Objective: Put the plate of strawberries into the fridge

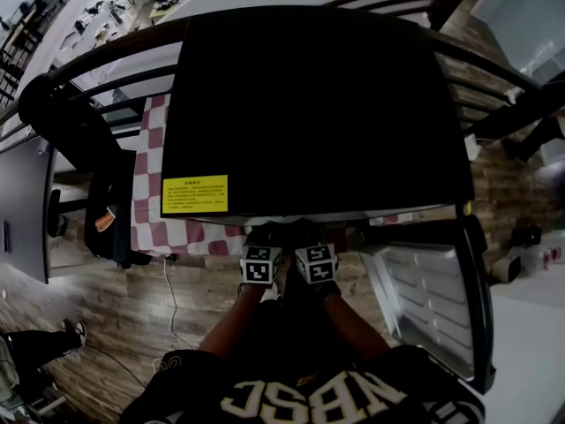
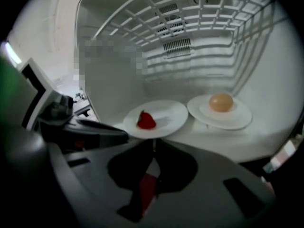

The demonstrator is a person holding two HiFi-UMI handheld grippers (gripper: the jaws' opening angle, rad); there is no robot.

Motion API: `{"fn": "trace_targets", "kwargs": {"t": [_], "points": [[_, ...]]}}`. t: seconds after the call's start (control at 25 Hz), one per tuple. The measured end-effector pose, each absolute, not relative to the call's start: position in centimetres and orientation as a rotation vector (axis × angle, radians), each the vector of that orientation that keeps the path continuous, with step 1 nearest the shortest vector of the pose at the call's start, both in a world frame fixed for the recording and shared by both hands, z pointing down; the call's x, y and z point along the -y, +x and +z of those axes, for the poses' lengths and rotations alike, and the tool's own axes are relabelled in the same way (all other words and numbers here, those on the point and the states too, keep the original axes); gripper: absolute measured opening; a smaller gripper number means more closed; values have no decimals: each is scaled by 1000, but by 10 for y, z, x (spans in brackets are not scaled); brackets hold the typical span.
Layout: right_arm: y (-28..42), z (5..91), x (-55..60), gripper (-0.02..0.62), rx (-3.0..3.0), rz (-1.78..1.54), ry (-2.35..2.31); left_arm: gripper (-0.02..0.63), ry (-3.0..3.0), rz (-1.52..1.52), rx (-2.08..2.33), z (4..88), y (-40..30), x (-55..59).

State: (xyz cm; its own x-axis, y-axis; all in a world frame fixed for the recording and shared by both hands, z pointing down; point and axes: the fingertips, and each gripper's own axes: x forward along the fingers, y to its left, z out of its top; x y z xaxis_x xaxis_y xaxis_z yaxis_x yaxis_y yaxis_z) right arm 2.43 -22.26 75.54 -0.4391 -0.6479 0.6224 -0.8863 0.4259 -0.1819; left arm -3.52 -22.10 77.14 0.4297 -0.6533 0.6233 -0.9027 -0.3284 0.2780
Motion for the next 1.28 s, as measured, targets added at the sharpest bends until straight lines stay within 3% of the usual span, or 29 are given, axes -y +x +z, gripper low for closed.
{"fn": "trace_targets", "kwargs": {"t": [1.0, 1.28], "points": [[20, 755, 249, 38, 2133, 707, 1217, 23, 2046, 567, 1177, 759, -26, 240], [38, 709, 221, 38, 2169, 643, 1402, 22, 2170, 524, 1197, 718, -30, 211]]}}
